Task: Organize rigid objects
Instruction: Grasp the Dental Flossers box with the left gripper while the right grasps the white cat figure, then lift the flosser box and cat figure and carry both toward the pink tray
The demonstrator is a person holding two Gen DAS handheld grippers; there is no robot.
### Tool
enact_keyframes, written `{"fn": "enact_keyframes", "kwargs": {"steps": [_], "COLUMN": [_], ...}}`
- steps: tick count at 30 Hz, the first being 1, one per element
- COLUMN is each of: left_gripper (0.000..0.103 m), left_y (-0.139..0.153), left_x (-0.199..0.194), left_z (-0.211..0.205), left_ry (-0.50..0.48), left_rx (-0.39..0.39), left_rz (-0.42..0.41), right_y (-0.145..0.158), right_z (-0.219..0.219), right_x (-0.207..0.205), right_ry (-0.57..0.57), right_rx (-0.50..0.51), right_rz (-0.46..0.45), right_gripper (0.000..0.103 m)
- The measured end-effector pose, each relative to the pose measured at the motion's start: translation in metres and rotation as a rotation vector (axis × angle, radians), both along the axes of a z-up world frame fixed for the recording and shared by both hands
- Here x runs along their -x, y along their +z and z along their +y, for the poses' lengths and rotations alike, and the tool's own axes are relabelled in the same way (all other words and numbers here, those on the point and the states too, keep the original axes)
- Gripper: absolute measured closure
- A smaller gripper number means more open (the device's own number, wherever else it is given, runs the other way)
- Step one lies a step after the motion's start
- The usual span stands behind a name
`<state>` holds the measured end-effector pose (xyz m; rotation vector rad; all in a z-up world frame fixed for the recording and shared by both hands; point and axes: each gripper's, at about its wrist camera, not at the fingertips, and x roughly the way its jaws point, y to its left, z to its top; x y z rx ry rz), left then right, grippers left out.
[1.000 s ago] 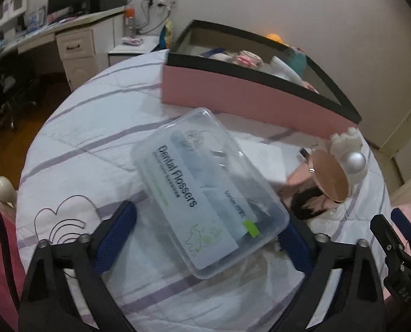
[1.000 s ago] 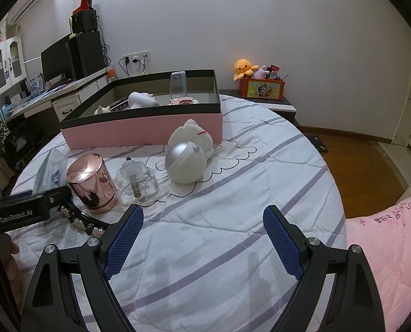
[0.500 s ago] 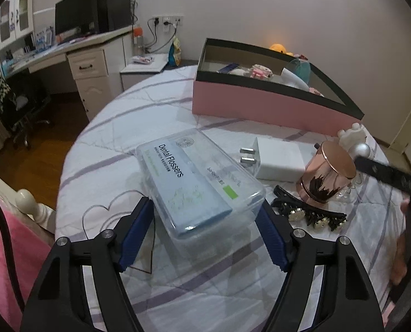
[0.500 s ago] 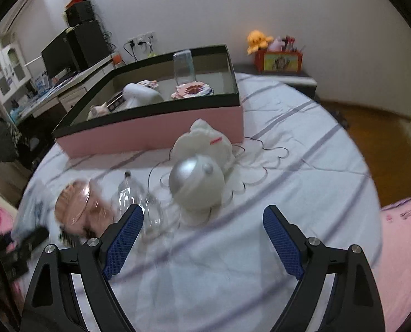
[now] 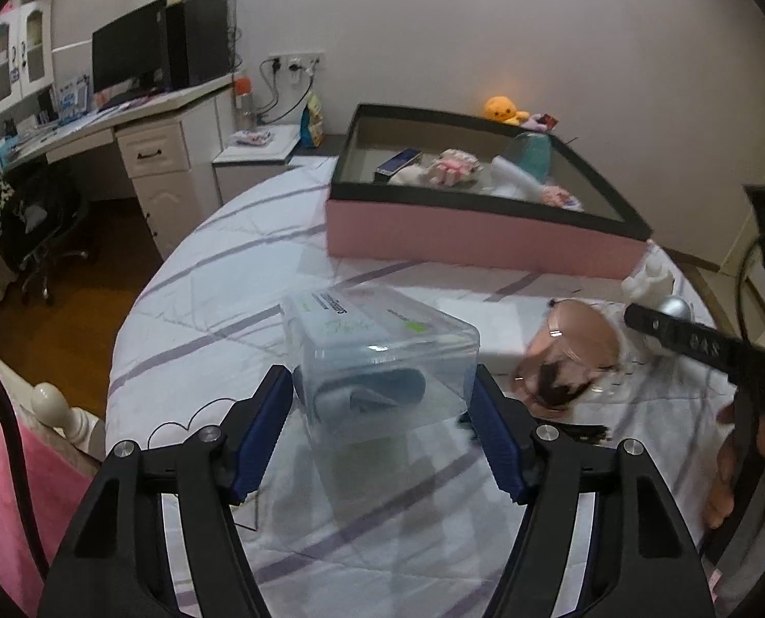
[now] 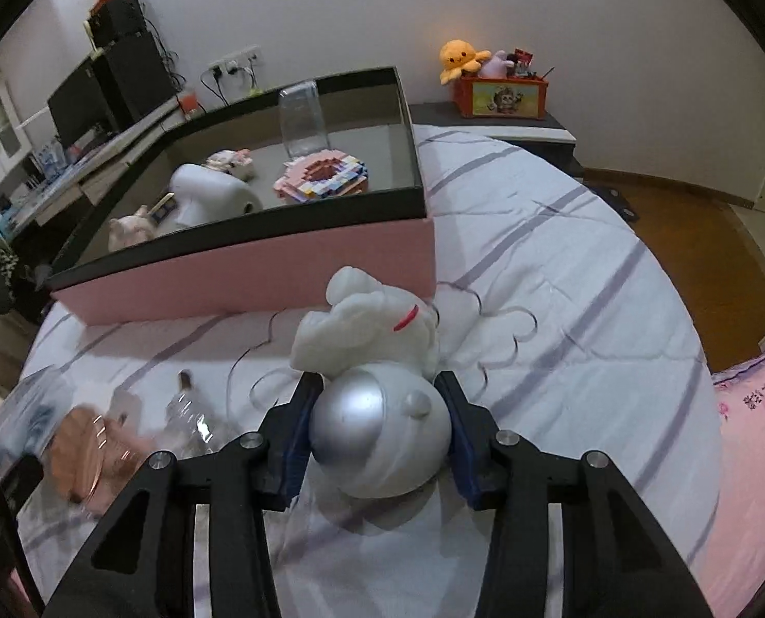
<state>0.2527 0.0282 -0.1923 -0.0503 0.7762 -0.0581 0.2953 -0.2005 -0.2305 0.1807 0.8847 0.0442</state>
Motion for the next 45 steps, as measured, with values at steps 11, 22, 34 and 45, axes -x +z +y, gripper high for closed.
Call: {"fn": "enact_keyframes", "kwargs": {"steps": [11, 22, 34, 45], "left_gripper": [0.075, 0.033, 0.008, 0.005], "left_y": [0.045, 0.008, -0.011, 0.001], "left_x": [0.049, 0.053, 0.05, 0.051], "left_z": [-0.028, -0.006, 0.025, 0.035], "left_ry": [-0.068, -0.101, -0.123, -0.065], "left_rx": [0.005, 0.116, 0.201, 0.084], "left_rz": [-0.179, -0.135, -0.142, -0.155], "right_y": [0.069, 0.046, 0.032, 0.028], "right_z": [0.049, 0.045, 0.051, 0.049], "right_x": [0.12, 0.123, 0.12, 0.117], "right_ry": [0.091, 0.079, 0.108, 0.112], "right_rx": [0.072, 0.054, 0.021, 0.012], "right_rz": [-0.343, -0.289, -0.259, -0.244], "right_gripper": [0.057, 0.057, 0.057, 0.057]}}
